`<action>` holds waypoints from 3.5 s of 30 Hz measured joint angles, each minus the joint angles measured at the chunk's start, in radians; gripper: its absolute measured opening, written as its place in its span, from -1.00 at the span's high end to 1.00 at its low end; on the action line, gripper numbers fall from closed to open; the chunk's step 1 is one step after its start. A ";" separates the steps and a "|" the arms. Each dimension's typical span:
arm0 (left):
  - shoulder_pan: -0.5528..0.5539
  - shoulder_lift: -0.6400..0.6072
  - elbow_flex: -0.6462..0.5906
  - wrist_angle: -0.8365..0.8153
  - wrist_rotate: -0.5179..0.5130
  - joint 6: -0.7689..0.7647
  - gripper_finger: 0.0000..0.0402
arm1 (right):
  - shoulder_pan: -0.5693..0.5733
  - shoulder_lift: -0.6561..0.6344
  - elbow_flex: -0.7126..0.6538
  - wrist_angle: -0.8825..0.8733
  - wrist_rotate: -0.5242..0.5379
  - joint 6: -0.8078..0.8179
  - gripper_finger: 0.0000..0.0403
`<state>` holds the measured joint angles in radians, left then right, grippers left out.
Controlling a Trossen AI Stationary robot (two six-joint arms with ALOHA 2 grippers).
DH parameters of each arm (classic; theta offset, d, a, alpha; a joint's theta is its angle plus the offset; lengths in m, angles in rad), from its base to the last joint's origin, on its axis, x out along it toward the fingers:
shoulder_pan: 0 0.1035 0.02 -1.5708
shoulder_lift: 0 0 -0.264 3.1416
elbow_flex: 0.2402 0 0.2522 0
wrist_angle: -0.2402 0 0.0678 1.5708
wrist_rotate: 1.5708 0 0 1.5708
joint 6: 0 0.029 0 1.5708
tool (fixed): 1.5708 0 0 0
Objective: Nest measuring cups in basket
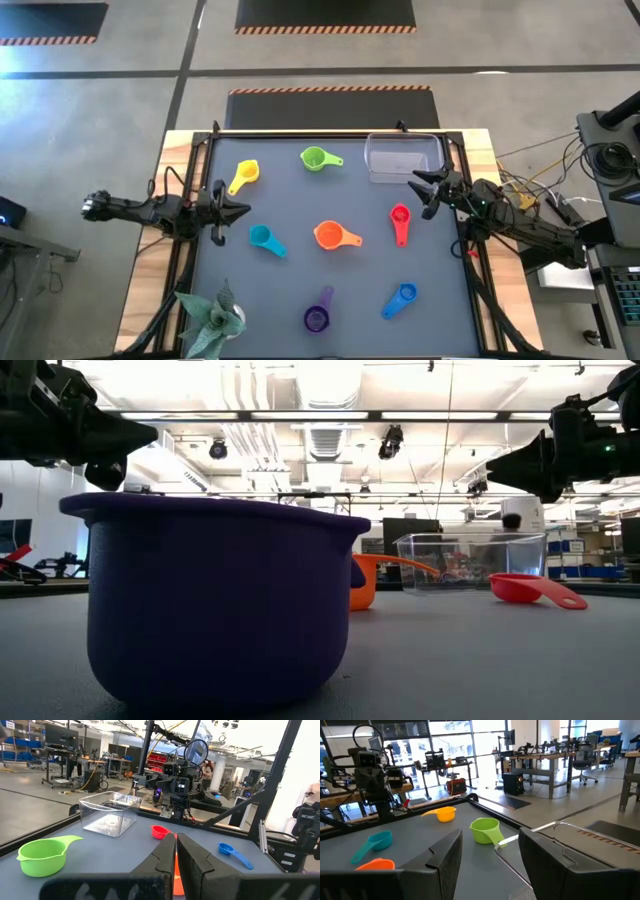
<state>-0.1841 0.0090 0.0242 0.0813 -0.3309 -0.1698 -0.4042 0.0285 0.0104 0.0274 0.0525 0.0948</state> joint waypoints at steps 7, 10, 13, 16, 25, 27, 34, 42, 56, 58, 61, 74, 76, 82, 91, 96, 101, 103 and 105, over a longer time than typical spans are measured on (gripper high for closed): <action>0.000 0.000 0.000 0.000 0.000 0.000 1.00 | 0.000 0.000 0.000 0.000 0.000 0.001 0.09; 0.000 0.000 0.000 0.000 0.000 0.000 1.00 | 0.000 0.000 0.000 0.000 0.000 0.000 0.09; 0.000 0.000 0.000 0.000 0.000 0.000 1.00 | 0.000 0.000 0.000 0.000 0.000 0.001 0.09; 0.000 0.000 0.000 0.000 0.000 0.000 1.00 | 0.000 0.000 0.000 0.000 0.000 0.001 0.09; 0.000 0.000 0.000 0.000 0.000 0.000 1.00 | 0.000 0.000 0.000 0.000 0.000 0.000 0.09; 0.000 0.000 0.000 0.000 0.000 0.000 1.00 | 0.000 0.000 0.000 0.000 0.000 0.002 0.09; 0.000 0.000 0.000 0.000 0.000 0.000 1.00 | 0.000 0.000 0.000 0.000 0.000 0.000 0.09; 0.000 0.000 0.000 0.000 0.000 0.000 1.00 | 0.000 0.000 0.000 0.000 0.000 0.000 0.09; 0.000 0.000 0.000 0.000 0.000 0.000 1.00 | 0.000 0.000 0.000 0.000 0.000 0.001 0.09; 0.000 0.000 0.000 0.000 0.000 0.000 1.00 | 0.000 0.000 0.000 0.000 0.000 0.000 0.09; 0.000 0.000 0.000 0.000 0.000 0.000 1.00 | 0.000 0.000 0.000 0.000 0.000 0.001 0.09; 0.002 0.000 0.000 0.132 -0.076 0.094 1.00 | 0.000 0.000 0.000 0.000 0.000 0.002 0.09; 0.002 0.000 0.000 0.182 -0.119 0.131 1.00 | 0.000 0.000 0.000 0.000 0.000 0.000 0.09; 0.002 0.000 0.000 0.405 -0.131 0.237 1.00 | 0.000 0.000 0.000 0.000 0.000 0.000 0.09; 0.012 0.081 0.000 0.526 -0.407 0.394 1.00 | 0.000 0.000 0.000 0.000 0.000 0.000 0.09; 0.036 0.204 0.002 0.581 -0.378 0.388 1.00 | 0.000 0.000 0.000 0.000 0.000 0.000 0.09; 0.038 0.383 0.095 0.530 -0.358 0.242 1.00 | 0.000 0.000 0.000 0.000 0.000 0.001 0.09; 0.038 0.474 0.156 0.482 -0.358 0.217 1.00 | 0.000 0.000 0.000 0.000 0.000 0.001 0.09; 0.038 0.581 0.236 0.437 -0.358 0.209 1.00 | 0.000 0.000 0.000 0.000 0.000 0.000 0.09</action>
<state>-0.1463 0.5900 0.2600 0.5184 -0.6887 0.0388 -0.4042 0.0284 0.0105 0.0277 0.0528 0.0951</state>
